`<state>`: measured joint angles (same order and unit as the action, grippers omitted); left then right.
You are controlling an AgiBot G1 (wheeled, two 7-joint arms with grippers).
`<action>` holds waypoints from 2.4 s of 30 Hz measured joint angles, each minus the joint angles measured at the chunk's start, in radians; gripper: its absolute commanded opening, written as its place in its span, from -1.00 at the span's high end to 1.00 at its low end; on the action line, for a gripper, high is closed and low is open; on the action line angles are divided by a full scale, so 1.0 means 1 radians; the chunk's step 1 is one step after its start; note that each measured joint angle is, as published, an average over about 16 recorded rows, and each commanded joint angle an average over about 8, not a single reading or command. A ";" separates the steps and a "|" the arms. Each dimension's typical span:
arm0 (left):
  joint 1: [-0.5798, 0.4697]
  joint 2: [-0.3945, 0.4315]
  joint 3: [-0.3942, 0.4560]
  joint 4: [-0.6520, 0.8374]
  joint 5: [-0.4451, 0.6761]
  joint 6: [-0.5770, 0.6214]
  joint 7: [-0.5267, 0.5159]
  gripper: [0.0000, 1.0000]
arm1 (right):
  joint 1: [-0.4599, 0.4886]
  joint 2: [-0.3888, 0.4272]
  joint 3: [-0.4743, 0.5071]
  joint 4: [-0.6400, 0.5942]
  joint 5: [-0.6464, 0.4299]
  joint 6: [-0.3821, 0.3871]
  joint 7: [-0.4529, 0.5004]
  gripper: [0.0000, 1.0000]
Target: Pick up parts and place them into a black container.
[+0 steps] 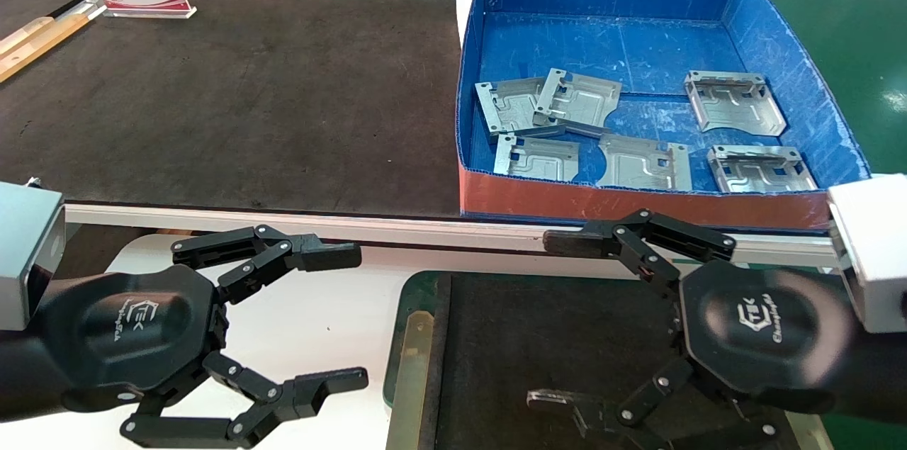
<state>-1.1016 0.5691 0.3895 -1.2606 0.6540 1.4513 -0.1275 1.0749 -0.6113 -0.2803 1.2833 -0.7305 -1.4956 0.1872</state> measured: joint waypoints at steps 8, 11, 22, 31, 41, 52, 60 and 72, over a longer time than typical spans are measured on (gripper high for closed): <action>0.000 0.000 0.000 0.000 0.000 0.000 0.000 1.00 | 0.000 0.000 0.000 0.000 0.000 0.000 0.000 -1.00; 0.000 0.000 0.000 0.000 0.000 0.000 0.000 1.00 | 0.000 0.000 0.000 0.000 0.000 0.000 0.000 -1.00; 0.000 0.000 0.000 0.000 0.000 0.000 0.000 1.00 | 0.000 0.000 0.000 0.000 0.000 0.000 0.000 -1.00; 0.000 0.000 0.000 0.000 0.000 0.000 0.000 1.00 | 0.000 0.000 0.000 0.000 0.000 0.000 0.000 -1.00; 0.000 0.000 0.000 0.000 0.000 0.000 0.000 -1.00 | 0.000 0.000 0.000 0.000 0.000 0.000 0.000 -1.00; 0.000 0.000 0.000 0.000 0.000 0.000 0.000 -1.00 | 0.000 0.000 0.000 0.000 0.000 0.000 0.000 -1.00; 0.000 0.000 0.000 0.000 0.000 0.000 0.000 -1.00 | 0.000 0.000 0.000 0.000 0.000 0.000 0.000 -1.00; 0.000 0.000 0.000 0.000 0.000 0.000 0.000 -1.00 | 0.012 -0.005 0.004 0.001 -0.002 0.029 0.012 -1.00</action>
<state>-1.1016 0.5691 0.3895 -1.2606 0.6540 1.4514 -0.1275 1.0866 -0.6159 -0.2762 1.2840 -0.7322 -1.4665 0.1992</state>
